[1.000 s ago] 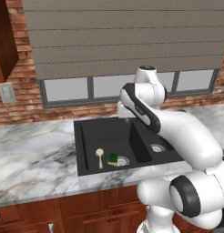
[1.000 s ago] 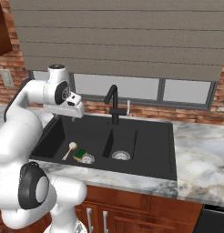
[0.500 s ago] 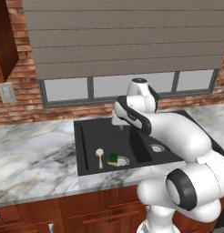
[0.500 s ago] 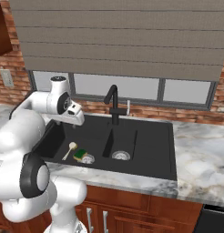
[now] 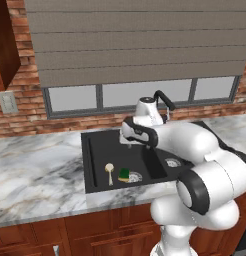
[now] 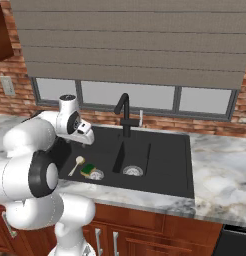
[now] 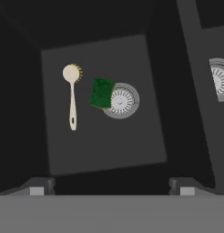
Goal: Pick up the sponge and dish brush from the sink, and place them back in the cabinet, and close the cabinet door.
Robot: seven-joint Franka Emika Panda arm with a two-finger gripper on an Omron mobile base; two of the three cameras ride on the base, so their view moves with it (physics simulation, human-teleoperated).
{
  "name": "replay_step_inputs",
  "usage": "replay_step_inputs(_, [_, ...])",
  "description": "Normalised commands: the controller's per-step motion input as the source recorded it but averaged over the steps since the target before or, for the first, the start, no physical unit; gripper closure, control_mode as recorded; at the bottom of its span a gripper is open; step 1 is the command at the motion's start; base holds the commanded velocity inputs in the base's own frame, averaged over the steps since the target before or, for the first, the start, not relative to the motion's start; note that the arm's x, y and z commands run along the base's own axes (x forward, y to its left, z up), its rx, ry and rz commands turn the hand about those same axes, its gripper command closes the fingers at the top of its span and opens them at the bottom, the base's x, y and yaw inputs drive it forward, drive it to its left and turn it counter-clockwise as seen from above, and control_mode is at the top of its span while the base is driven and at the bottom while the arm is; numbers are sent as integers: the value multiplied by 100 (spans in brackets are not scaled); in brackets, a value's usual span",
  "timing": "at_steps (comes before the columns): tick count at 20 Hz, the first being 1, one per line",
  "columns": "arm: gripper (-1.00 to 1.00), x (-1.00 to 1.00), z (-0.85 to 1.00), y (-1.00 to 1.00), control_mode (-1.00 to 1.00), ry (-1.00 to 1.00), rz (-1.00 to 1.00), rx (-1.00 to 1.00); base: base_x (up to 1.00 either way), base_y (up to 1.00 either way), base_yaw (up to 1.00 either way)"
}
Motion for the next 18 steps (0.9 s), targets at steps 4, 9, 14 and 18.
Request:
replay_step_inputs(4, [-100,24,-44,3,-100,0,-3,0,0,0,0])
replay_step_inputs(9, [-100,26,-41,5,-100,0,-3,0,0,0,0])
replay_step_inputs(14, [-100,22,-39,3,-100,0,-2,0,0,0,0])
replay_step_inputs(18, [-100,17,-38,0,-100,0,0,0,0,0,0])
